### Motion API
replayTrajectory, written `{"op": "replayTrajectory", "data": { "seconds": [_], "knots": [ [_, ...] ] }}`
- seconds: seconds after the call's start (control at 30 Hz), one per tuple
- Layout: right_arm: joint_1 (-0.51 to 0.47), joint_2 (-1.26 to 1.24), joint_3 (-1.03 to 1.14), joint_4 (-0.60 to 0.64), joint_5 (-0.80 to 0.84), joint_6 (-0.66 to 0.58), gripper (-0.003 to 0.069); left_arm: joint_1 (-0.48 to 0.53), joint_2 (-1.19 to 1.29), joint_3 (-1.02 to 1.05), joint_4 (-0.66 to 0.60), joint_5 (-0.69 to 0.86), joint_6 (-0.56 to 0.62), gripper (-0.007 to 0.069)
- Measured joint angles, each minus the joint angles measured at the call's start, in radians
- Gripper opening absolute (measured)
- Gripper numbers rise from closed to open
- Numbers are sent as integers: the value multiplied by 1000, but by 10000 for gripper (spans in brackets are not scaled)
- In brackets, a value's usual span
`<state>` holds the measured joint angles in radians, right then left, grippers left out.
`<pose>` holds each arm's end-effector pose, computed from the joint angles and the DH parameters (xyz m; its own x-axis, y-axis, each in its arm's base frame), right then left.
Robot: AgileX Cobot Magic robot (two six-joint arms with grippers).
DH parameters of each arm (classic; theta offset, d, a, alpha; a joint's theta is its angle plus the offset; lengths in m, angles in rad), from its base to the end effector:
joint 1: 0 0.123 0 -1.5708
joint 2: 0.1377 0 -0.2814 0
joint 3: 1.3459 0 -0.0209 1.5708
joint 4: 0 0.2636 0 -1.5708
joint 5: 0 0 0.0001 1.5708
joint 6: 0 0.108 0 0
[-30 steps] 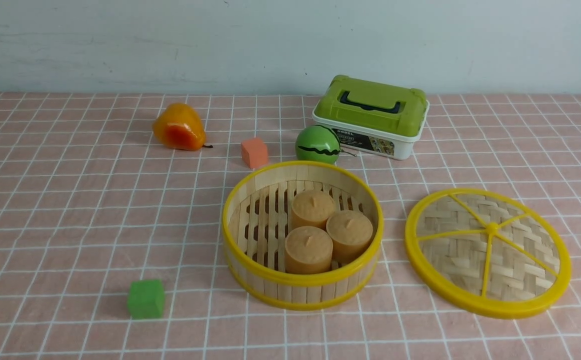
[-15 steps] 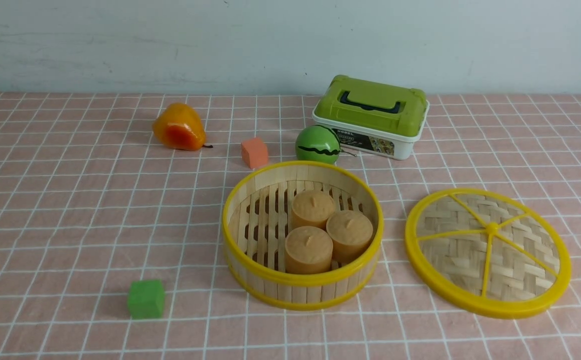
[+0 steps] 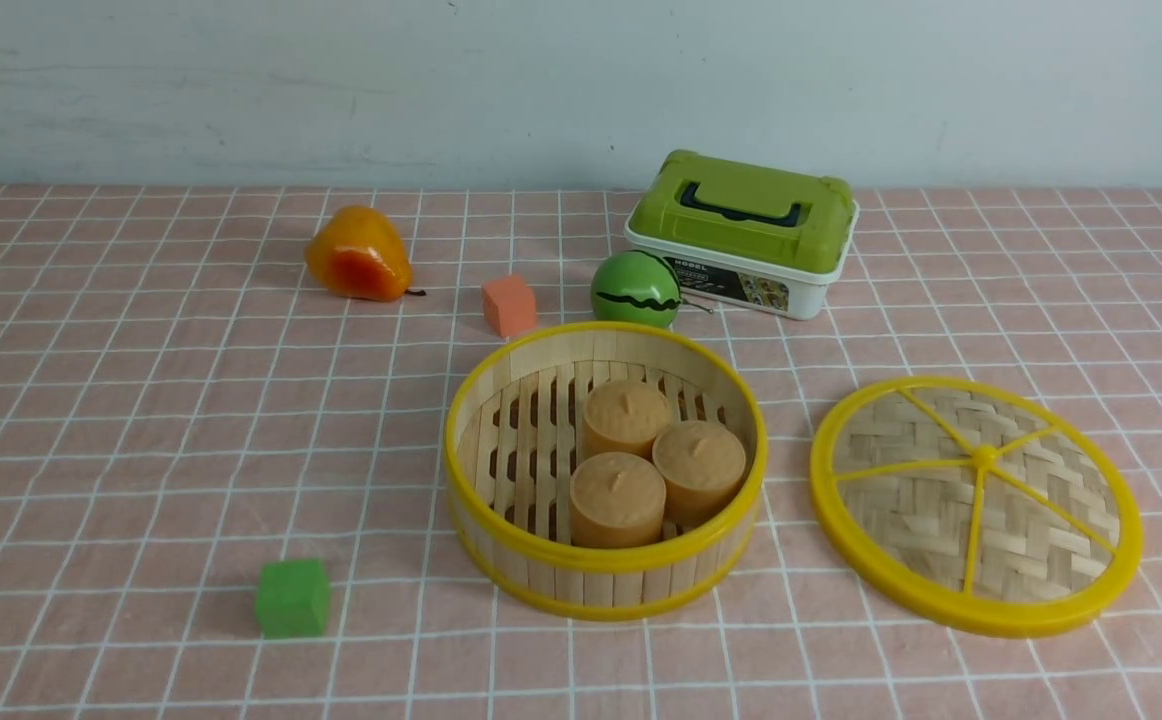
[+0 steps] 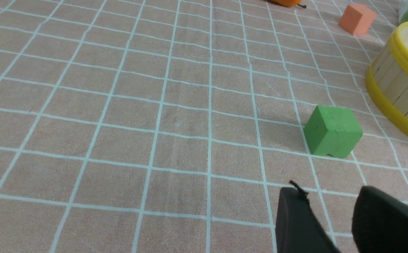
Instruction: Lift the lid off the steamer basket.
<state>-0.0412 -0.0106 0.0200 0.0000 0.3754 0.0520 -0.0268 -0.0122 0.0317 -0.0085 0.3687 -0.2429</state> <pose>0.0852 -0.0035 0.1682 -0.2904 0.0640 -0.9547 0.0564 0.9972 0.0497 0.0855 -0.0026 0.1648 -0.2945 -0.2404 -0.9249 -0.0448 0.9702 -0.2379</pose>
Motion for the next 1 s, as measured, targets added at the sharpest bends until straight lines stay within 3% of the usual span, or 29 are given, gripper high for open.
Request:
{"op": "replayTrajectory", "data": {
  "seconds": [1.0],
  "knots": [
    [0, 0, 0, 0, 1, 0, 56, 0, 0, 0, 0, 0, 0, 239]
  ]
}}
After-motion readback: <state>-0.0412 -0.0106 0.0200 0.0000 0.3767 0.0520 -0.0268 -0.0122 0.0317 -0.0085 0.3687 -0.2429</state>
